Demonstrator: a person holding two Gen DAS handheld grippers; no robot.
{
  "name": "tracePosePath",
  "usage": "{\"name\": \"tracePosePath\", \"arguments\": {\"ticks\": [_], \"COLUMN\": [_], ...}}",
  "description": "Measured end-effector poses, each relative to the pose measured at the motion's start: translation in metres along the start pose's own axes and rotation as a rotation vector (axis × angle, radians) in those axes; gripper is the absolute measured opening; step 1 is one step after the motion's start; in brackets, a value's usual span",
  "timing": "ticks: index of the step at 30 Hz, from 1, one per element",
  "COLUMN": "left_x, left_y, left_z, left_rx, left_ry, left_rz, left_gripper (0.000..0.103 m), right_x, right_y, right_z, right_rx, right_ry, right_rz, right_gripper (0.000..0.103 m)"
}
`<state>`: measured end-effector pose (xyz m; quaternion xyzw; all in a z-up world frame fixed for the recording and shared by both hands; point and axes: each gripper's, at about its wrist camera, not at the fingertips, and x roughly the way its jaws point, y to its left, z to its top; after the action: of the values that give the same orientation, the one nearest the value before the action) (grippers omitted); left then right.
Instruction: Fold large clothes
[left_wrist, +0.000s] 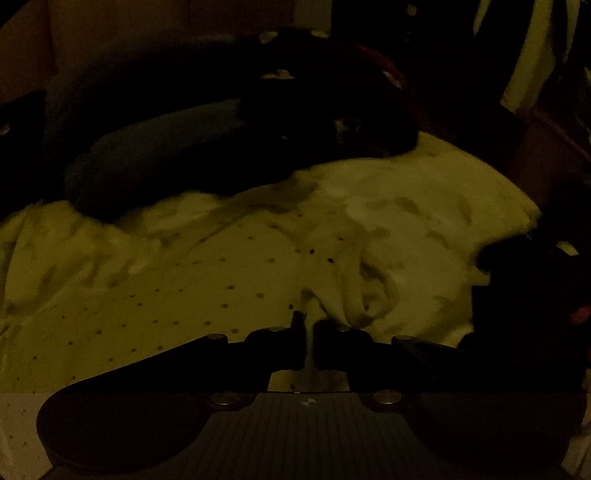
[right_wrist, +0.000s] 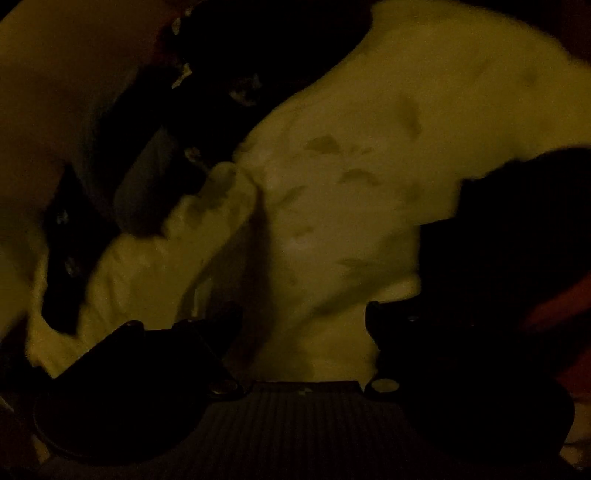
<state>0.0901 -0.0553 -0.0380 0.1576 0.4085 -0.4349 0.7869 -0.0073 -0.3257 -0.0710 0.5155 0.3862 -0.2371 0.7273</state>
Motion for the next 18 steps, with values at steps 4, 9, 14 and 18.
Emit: {"name": "tracePosePath", "arguments": {"ticks": [4, 9, 14, 18], "left_x": [-0.003, -0.007, -0.008, -0.006], "left_y": [0.01, 0.016, 0.019, 0.026], "left_z": [-0.01, -0.018, -0.021, -0.021], "left_rx": [-0.071, -0.123, -0.129, -0.148], "left_ry": [0.012, 0.014, 0.012, 0.016], "left_rz": [0.0, -0.004, -0.011, -0.016], "left_gripper": [0.034, 0.034, 0.034, 0.034], "right_x": [0.045, 0.112, 0.151, 0.152], "right_y": [0.014, 0.032, 0.048, 0.072], "right_z": [0.026, 0.042, 0.046, 0.045], "right_rx": [0.128, 0.216, 0.303, 0.244], "right_ry": [0.047, 0.109, 0.078, 0.048], "right_rz": [0.04, 0.019, 0.004, 0.006], "right_gripper": [0.083, 0.083, 0.084, 0.082]}}
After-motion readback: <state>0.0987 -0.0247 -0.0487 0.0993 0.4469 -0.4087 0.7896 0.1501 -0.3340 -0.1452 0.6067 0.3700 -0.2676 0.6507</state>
